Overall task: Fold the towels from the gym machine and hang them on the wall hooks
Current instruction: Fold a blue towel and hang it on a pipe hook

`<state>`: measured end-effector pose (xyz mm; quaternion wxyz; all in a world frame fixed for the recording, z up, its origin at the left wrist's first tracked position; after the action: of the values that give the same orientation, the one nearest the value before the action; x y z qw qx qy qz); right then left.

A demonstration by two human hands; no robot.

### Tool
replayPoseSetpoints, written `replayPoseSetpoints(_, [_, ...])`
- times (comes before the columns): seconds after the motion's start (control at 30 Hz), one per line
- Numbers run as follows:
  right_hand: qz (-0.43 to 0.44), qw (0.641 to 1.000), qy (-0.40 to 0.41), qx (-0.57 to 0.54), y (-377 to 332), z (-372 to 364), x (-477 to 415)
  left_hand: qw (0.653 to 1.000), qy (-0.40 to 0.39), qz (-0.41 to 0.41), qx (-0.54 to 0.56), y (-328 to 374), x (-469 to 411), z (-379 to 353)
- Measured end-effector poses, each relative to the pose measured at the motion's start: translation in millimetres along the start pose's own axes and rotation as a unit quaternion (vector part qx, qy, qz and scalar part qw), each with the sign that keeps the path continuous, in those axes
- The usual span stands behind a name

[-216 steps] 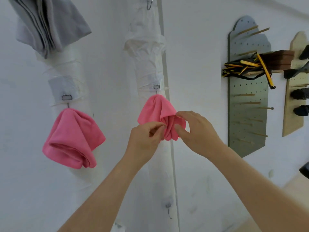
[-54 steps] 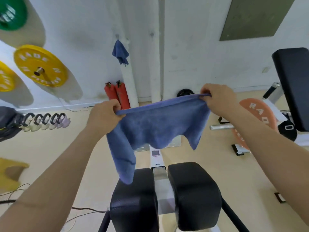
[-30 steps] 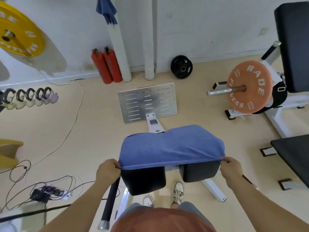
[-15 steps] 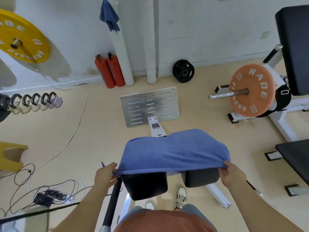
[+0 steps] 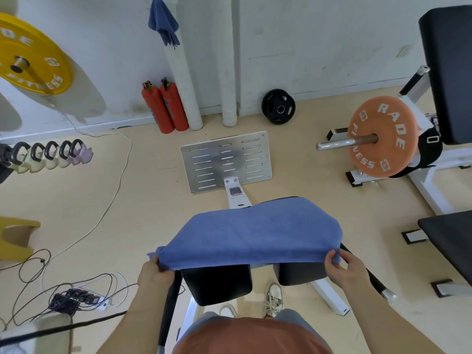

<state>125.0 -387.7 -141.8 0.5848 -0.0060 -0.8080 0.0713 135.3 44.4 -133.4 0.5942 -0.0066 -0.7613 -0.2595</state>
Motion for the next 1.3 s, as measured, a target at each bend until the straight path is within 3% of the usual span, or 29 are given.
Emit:
replayPoseSetpoints(0.17, [0.014,0.999,-0.012,0.048,-15,-11,-6,0.999,0.0,-0.034,-0.011,7,1,8])
replayPoseSetpoints(0.27, [0.165,0.961,0.009,0.221,-44,-35,8,0.981,-0.027,-0.177,-0.074,39,14,-17])
replayPoseSetpoints(0.3, [0.244,0.921,0.001,0.304,-51,-53,21,0.964,-0.057,-0.226,-0.127,47,27,-36])
replayPoseSetpoints(0.37, [0.368,0.799,-0.064,0.472,-43,-100,57,0.914,-0.131,-0.298,-0.243,48,57,-78])
replayPoseSetpoints(0.43, [0.42,0.691,-0.145,0.57,-5,-140,92,0.84,-0.197,-0.345,-0.37,27,93,-120])
replayPoseSetpoints(0.5, [0.415,0.636,-0.201,0.619,42,-162,112,0.77,-0.244,-0.363,-0.465,-9,126,-150])
replayPoseSetpoints(0.6, [0.326,0.688,-0.271,0.589,95,-166,118,0.717,-0.324,-0.363,-0.5,-56,168,-173])
replayPoseSetpoints(0.73, [0.282,0.707,-0.309,0.57,101,-166,131,0.684,-0.365,-0.366,-0.515,-59,191,-174])
replayPoseSetpoints(0.8, [0.281,0.698,-0.324,0.573,98,-166,139,0.663,-0.381,-0.369,-0.528,-54,199,-175])
replayPoseSetpoints(1.0, [0.276,0.663,-0.359,0.596,101,-169,166,0.632,-0.32,-0.46,-0.535,-28,219,-180])
replayPoseSetpoints(1.13, [0.266,0.621,-0.397,0.622,99,-176,186,0.573,-0.376,-0.491,-0.538,-10,237,-191])
replayPoseSetpoints(1.2, [0.253,0.612,-0.405,0.63,99,-178,191,0.601,-0.42,-0.45,-0.51,-6,241,-193])
replayPoseSetpoints(1.3, [0.262,0.608,-0.393,0.638,94,-181,198,0.643,-0.426,-0.418,-0.48,5,248,-191])
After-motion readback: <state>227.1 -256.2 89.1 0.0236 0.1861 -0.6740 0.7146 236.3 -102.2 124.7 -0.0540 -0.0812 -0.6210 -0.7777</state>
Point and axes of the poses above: each hand's wrist, its own x-axis away from the middle knuckle, its own z-axis out of the back of the hand, y = z × x, the point moved 8 cm from there along -x, towards the middle knuckle, and after that the axes turned 4 degrees about -y, right-handed, at the moved point
